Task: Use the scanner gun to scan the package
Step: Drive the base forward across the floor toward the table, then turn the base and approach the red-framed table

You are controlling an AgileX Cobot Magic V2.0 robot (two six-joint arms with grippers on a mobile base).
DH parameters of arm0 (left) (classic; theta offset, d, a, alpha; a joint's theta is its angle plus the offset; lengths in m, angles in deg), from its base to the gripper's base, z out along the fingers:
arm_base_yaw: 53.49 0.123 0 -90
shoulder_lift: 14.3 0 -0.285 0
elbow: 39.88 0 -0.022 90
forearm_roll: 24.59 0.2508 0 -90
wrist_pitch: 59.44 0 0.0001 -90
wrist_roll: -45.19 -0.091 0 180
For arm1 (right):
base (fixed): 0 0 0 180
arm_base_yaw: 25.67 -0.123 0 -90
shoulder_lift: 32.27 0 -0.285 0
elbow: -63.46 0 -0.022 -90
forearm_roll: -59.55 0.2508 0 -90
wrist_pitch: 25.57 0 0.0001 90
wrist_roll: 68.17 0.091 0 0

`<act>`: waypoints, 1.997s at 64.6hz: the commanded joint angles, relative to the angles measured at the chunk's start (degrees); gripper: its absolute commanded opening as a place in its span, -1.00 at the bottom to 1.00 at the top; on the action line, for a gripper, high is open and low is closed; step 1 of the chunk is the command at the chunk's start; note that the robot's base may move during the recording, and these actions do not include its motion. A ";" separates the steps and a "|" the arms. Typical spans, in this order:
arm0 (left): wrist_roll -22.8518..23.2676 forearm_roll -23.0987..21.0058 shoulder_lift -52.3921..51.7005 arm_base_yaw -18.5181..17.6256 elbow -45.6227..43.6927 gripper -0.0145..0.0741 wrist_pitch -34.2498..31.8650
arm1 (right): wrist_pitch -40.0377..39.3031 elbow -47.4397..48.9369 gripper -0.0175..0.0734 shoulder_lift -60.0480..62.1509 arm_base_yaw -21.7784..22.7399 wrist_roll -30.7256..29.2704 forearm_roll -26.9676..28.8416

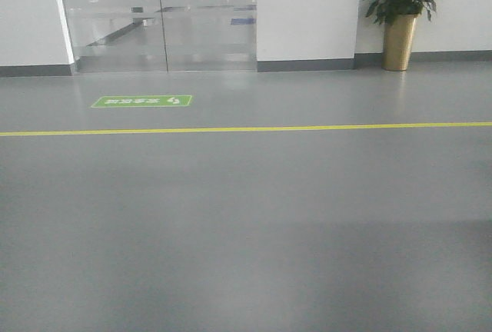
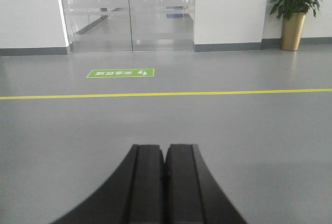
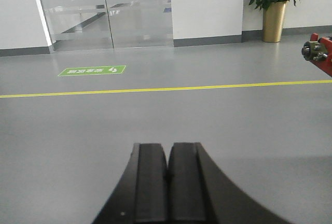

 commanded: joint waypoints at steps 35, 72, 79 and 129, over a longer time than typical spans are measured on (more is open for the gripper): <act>0.44 -0.12 -0.14 -0.30 -0.24 -0.92 -0.94 | -1.31 0.17 -0.97 0.16 0.06 -0.07 -0.40; 0.44 -0.12 -0.14 -0.30 -0.24 -0.92 -0.94 | -1.31 0.17 -0.97 0.16 0.06 -0.07 -0.40; 0.44 -0.12 -0.14 -0.30 -0.24 -0.92 -0.94 | -1.31 0.17 -0.97 0.16 0.06 -0.07 -0.40; 0.44 -0.12 -0.14 -0.30 -0.24 -0.92 -0.94 | -1.31 0.17 -0.97 0.16 0.06 -0.07 -0.40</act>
